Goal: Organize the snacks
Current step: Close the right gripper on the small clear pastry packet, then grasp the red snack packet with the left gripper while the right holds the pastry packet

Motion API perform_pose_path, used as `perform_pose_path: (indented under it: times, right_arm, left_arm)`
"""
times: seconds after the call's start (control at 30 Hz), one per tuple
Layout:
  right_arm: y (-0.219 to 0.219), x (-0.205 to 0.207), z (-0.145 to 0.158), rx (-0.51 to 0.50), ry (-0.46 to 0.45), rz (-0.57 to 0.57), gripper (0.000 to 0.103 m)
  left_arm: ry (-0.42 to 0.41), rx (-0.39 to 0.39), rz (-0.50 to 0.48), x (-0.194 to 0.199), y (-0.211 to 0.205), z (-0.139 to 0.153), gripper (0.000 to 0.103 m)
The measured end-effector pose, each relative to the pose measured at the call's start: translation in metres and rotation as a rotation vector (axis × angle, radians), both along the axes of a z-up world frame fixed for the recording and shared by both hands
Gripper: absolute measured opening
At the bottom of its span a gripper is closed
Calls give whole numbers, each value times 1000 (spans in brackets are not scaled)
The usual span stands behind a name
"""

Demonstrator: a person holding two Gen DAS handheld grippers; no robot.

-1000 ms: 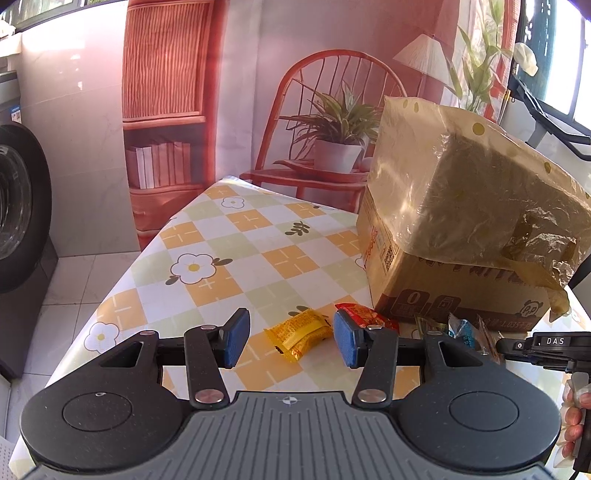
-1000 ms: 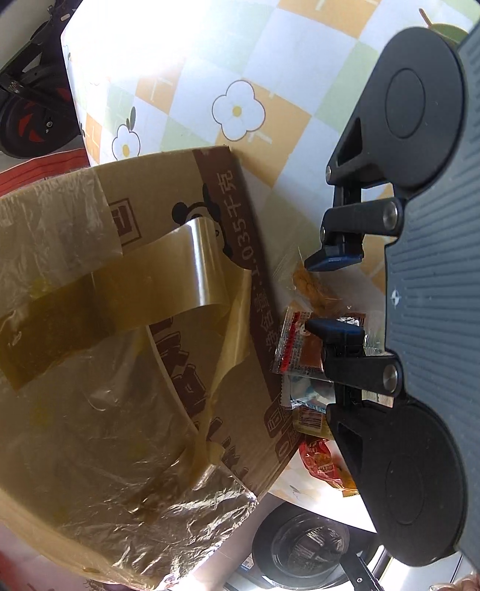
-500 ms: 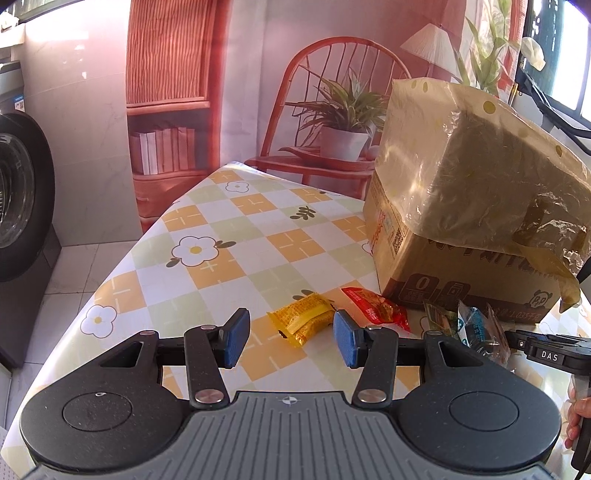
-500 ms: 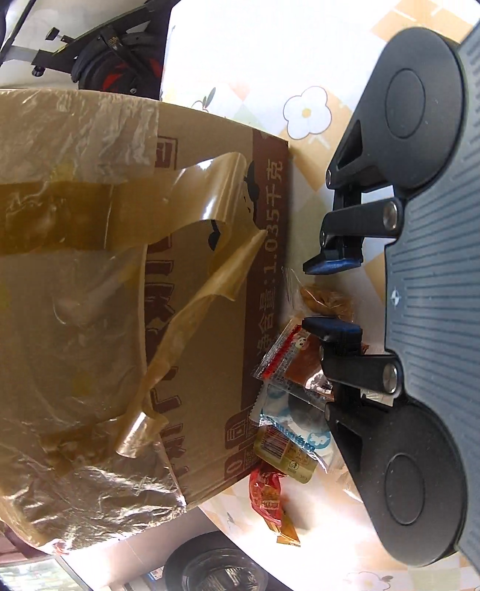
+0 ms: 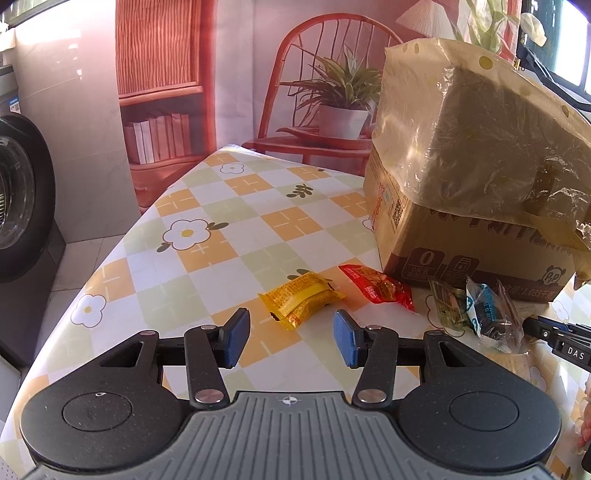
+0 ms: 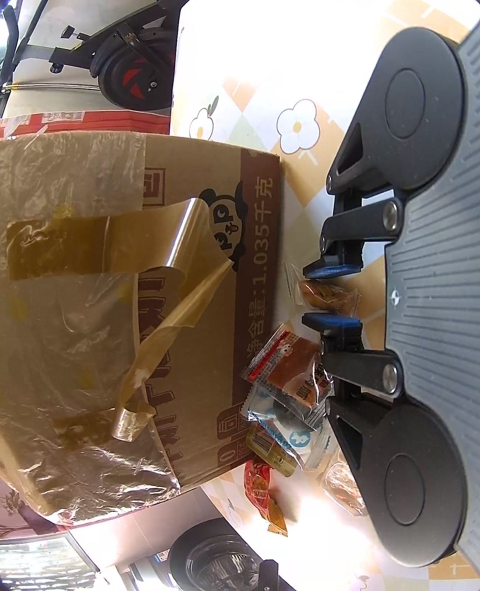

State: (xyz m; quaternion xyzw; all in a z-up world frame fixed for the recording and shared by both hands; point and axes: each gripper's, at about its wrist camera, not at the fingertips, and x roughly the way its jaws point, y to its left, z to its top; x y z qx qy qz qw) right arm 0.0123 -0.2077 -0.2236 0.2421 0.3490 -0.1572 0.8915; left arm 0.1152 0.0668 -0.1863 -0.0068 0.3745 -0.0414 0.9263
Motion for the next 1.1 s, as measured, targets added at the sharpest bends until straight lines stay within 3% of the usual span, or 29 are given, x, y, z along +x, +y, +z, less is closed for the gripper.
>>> perform_pose_path:
  times: [0.53, 1.1]
  right_arm:
    - [2, 1, 1, 18, -20, 4, 18]
    - [3, 1, 1, 20, -23, 9, 18]
  left_arm:
    - [9, -48, -56, 18, -33, -9, 52]
    - [60, -187, 31, 67, -44, -38, 51]
